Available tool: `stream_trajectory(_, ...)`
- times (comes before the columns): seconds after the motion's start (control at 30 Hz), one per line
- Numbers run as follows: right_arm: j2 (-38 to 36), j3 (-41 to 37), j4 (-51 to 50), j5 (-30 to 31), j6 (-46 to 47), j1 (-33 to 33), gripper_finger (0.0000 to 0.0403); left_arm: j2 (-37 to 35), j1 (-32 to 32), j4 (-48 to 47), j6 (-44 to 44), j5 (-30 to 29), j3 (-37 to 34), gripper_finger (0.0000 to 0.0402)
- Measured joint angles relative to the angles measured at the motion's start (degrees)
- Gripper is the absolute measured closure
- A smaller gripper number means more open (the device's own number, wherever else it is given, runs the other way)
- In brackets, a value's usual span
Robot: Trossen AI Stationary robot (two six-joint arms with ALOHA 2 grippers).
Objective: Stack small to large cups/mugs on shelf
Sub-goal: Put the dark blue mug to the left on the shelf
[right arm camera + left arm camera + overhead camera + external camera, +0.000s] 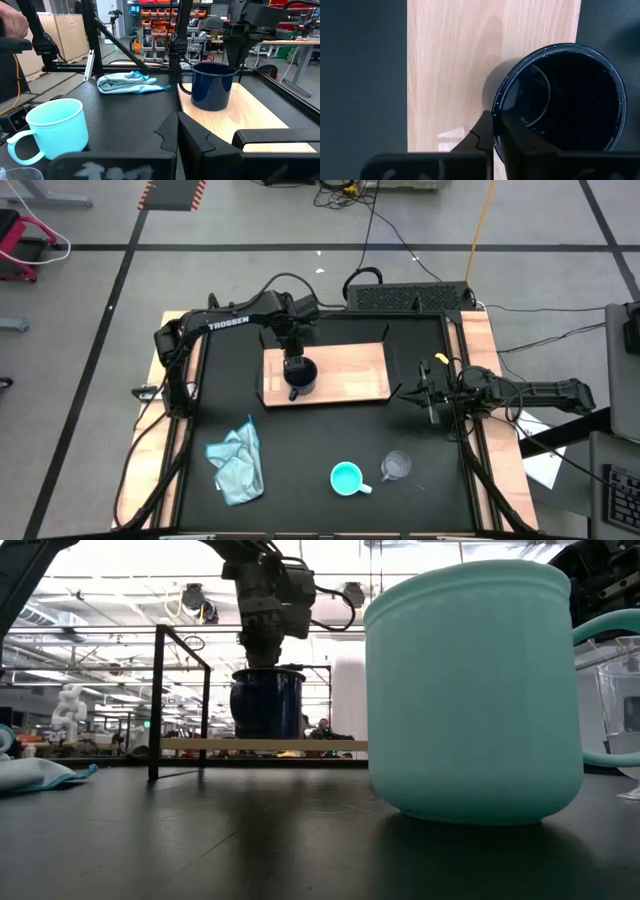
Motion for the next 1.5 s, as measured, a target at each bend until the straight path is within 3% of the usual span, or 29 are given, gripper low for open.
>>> stream_trajectory(1.5,0.0,0.0,-0.3,0.0,0.5,0.0,0.0403,-1.7,-1.5,-6.7,-14.7,-7.6,-0.4,0.0394)
